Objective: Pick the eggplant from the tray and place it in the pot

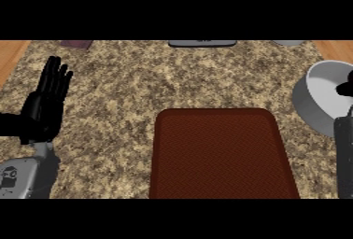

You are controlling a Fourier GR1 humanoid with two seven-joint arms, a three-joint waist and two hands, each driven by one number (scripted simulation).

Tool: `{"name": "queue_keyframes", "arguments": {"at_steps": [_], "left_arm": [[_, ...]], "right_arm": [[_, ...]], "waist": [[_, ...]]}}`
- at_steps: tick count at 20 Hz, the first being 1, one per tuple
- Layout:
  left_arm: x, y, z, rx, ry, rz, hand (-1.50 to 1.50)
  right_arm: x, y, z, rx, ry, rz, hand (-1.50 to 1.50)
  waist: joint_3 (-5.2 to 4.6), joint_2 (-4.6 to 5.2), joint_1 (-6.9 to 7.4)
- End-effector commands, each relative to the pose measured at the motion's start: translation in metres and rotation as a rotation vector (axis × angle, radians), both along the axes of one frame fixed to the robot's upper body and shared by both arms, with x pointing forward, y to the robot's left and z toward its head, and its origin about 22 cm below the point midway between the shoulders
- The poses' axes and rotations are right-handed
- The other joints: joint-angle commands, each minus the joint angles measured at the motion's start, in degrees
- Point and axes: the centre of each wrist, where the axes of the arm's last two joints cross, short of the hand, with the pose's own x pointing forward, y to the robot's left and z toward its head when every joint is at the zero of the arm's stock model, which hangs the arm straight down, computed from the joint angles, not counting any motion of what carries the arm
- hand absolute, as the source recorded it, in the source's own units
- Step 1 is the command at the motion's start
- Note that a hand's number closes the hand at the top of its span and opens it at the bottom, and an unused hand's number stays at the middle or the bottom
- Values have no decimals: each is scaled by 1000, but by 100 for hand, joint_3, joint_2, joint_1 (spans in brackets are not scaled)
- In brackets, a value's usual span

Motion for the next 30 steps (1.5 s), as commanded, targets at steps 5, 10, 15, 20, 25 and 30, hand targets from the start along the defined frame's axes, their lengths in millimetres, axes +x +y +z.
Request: {"name": "queue_keyframes", "arguments": {"at_steps": [5, 10, 15, 20, 25, 30], "left_arm": [[-1, -7, 6, -2, -7, -4, 0], [7, -14, 18, -4, -6, -16, 0], [2, -12, 14, 18, -10, -34, 0], [0, 0, 8, 7, -3, -27, 0], [8, -10, 13, -7, -7, 6, 0], [12, -8, 10, 2, -14, -2, 0]], "right_arm": [[-46, -41, -24, 49, -28, -72, 150], [-50, -77, -57, 186, 59, -113, 150], [-51, -75, -67, 431, -140, -63, -150], [-45, -78, -89, 424, -137, 76, -150], [-43, -92, -62, 258, -321, 179, -150], [-46, -81, -50, 300, -557, 126, -150]], "waist": [[1, 33, 103], [5, 44, 105], [9, 42, 110], [4, 45, 140], [7, 48, 125], [2, 42, 85]]}}
